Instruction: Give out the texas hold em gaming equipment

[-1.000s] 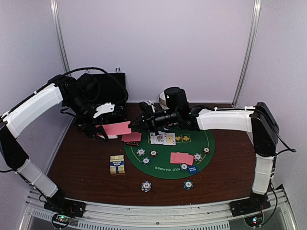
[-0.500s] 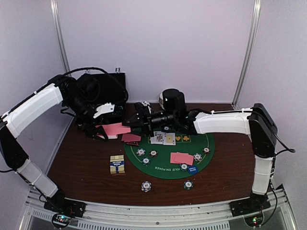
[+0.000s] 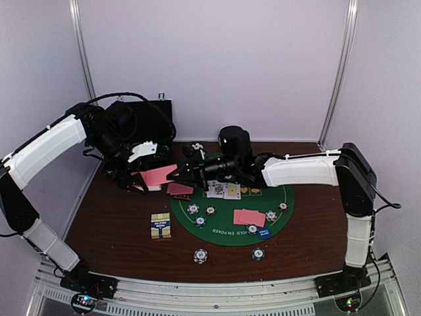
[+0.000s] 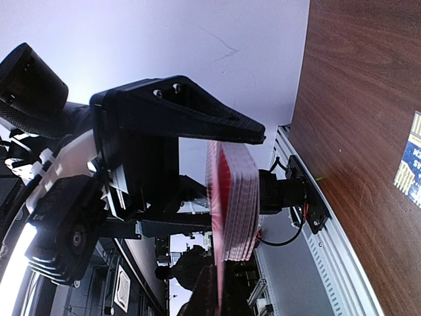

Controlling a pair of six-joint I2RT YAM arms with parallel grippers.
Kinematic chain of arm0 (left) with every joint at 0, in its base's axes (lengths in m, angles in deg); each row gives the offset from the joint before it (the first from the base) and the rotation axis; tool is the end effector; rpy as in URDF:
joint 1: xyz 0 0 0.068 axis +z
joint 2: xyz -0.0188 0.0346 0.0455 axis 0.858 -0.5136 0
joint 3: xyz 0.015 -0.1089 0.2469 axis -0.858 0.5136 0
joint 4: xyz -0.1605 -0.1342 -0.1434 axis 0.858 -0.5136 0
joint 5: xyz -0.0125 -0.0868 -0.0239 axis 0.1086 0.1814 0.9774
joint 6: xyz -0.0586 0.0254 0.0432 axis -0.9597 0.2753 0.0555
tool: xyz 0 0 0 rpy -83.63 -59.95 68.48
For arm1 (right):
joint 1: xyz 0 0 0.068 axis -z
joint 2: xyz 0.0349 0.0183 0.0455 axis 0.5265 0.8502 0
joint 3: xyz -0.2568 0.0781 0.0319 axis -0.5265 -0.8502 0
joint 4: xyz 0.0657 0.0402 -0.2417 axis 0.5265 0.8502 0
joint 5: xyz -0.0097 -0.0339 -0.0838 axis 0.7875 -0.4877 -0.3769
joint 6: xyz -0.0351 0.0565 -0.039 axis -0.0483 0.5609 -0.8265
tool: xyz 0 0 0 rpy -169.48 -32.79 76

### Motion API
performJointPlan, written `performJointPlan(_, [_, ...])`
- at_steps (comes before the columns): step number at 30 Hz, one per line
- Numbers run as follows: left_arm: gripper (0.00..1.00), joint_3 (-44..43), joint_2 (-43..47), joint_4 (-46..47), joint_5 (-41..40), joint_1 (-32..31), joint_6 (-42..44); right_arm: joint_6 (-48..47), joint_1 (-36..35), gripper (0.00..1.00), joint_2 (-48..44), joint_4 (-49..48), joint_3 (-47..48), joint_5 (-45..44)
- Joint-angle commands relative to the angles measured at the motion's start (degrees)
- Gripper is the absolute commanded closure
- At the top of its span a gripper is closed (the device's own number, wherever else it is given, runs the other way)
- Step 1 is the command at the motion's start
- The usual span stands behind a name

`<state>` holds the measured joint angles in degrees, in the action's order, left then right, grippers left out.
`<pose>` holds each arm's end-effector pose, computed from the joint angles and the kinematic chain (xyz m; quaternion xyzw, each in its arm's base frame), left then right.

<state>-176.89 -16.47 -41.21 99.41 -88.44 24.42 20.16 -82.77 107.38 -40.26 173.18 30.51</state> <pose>0.2316 -0.1616 0.3156 0.5926 0.7638 -0.1931 0.1677 0.2538 0.4012 0.2725 0.1226 -0.7166 -0.6785 0.1048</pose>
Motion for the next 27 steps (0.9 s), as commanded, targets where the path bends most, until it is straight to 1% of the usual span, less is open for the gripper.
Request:
performJointPlan(1, [0.82,-1.08,1.25,-0.26,0.94,0.25,0.51,-1.64,1.33,1.00,-1.20,0.94,0.26,-0.86])
performJointPlan(6, [0.82,-1.12,1.36,-0.44,0.98,0.25,0.63,-7.94,3.19,1.00,-3.85,10.45,0.11,-1.12])
performJointPlan(15, [0.82,-0.78,1.42,-0.61,0.49,0.25,0.82,-14.30,6.18,1.00,-8.20,18.98,-0.83,-0.63])
performJointPlan(16, [0.82,-0.77,1.46,-0.53,0.49,0.25,0.93,-16.38,6.71,1.00,-8.84,21.56,-0.53,-0.78])
performJointPlan(17, [0.82,-0.70,1.42,-0.54,0.38,0.25,0.90,-19.79,7.39,1.00,-9.51,26.14,0.47,-1.40])
performJointPlan(18, [0.82,-0.71,1.43,-0.52,0.26,0.25,0.92,-25.78,7.98,1.00,-10.16,33.06,2.26,-2.93])
performJointPlan(19, [0.82,-0.69,1.38,-0.56,0.16,0.25,0.90,-33.00,8.55,1.00,-10.52,43.15,4.87,-5.53])
performJointPlan(20, [0.83,-0.64,1.46,-0.54,0.15,0.25,0.90,-42.06,8.91,1.00,-10.46,53.76,8.73,-10.26])
performJointPlan(21, [0.83,-0.48,1.53,-0.54,0.19,0.25,0.87,-50.47,9.10,1.00,-9.94,63.78,12.81,-16.64])
performJointPlan(22, [0.83,-0.32,1.67,-0.52,0.21,0.25,0.89,-56.99,9.01,1.00,-9.39,71.75,16.03,-22.79])
performJointPlan(24, [0.83,0.28,1.90,-0.33,0.08,0.25,0.90,-67.34,8.95,1.00,-9.00,79.96,19.37,-34.84])
performJointPlan(25, [0.82,0.55,1.98,-0.27,0.01,0.25,0.85,-70.46,8.91,1.00,-9.27,81.84,19.75,-41.52])
performJointPlan(27, [0.83,0.88,2.06,-0.15,-0.10,0.25,0.92,-75.48,8.74,1.00,-10.68,81.19,17.85,-52.56])
